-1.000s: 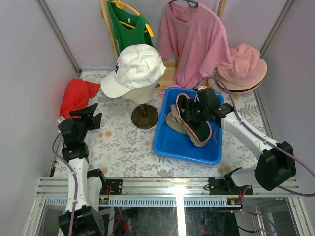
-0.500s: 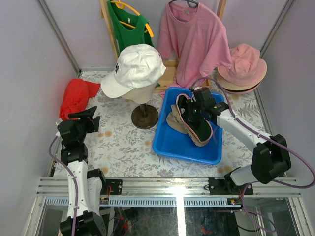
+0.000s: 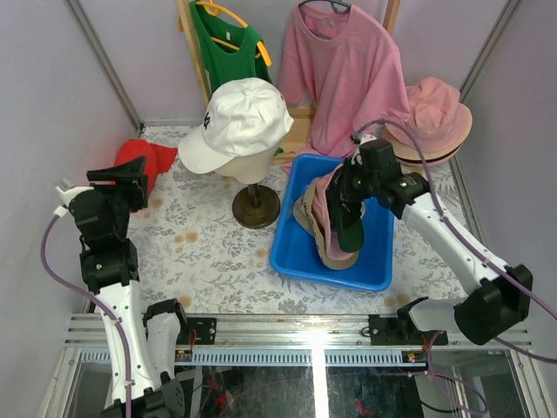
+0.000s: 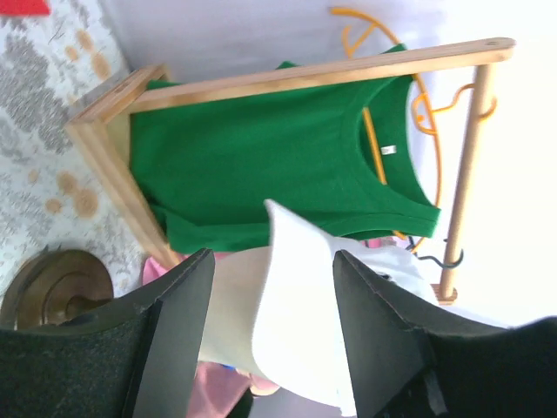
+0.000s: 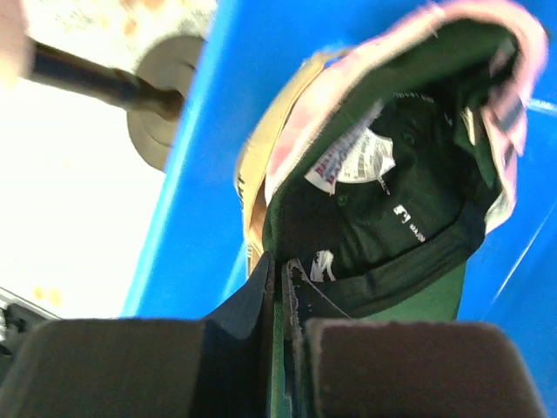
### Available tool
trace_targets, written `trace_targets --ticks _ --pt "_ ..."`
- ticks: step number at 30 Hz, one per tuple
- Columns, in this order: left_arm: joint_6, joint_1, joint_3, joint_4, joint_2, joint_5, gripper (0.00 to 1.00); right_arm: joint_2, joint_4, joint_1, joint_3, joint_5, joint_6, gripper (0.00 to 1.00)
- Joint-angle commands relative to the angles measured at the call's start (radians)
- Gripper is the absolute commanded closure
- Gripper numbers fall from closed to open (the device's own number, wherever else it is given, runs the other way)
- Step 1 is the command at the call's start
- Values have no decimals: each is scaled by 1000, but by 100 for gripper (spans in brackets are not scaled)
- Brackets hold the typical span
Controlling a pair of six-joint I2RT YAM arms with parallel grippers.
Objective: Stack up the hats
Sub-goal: Pick up the hat from the bin.
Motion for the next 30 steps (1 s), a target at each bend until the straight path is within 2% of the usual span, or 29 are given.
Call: trace_targets --ticks 1,9,18,25,30 --pt "75 -4 115 -58 15 -69 44 -95 -7 -20 124 -13 48 100" --pt "96 -4 249 -77 50 -65 44 -82 -62 -23 169 -27 36 100" --pt "109 -5 325 -75 71 -49 44 -40 12 -23 -100 -87 40 100" --pt "168 -3 530 -72 203 18 44 -137 -65 -22 -141 -74 37 100" --pt "189 -40 639 -66 307 37 44 -242 -154 -22 -106 -70 59 100"
